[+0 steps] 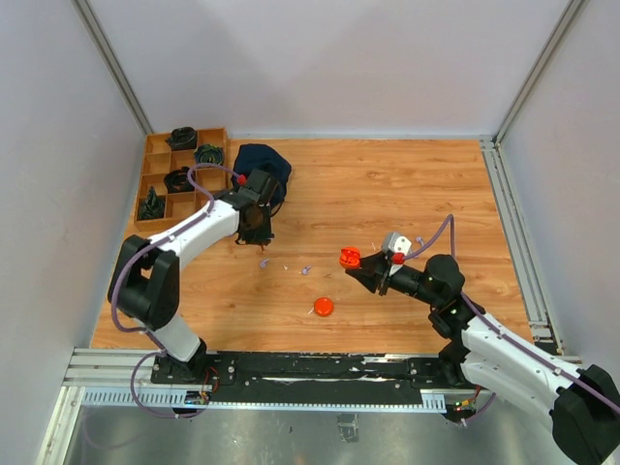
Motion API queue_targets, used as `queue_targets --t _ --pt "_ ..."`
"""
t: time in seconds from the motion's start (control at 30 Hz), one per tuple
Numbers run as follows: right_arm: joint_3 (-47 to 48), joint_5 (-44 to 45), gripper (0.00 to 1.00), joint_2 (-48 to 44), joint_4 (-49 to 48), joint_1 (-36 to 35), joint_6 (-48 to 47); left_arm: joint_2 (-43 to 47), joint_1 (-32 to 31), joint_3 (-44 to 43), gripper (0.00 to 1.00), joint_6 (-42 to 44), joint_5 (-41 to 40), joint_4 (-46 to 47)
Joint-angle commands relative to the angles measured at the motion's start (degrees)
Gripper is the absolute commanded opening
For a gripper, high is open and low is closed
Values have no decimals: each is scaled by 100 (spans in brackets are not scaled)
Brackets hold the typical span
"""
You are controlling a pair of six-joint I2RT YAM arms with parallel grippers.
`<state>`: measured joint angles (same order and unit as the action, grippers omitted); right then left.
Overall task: Insert the wireless bluetooth earbuds into the charging case
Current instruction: Pick up the earbud from the center of the board, then place the earbud in the charging case.
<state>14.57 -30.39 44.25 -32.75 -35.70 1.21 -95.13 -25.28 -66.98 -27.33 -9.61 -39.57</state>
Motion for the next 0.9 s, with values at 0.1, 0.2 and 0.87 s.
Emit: queue_targets --t 0.1,0.2,0.87 --pt "308 50 6 -167 119 52 -51 753 -912 -174 19 -776 -595 27" --pt "343 133 6 -250 193 20 -60 895 -1430 -317 19 -1005 -990 18" --pt "426 341 6 -112 -49 1 218 1756 -4018 -951 18 -1592 -3317 576"
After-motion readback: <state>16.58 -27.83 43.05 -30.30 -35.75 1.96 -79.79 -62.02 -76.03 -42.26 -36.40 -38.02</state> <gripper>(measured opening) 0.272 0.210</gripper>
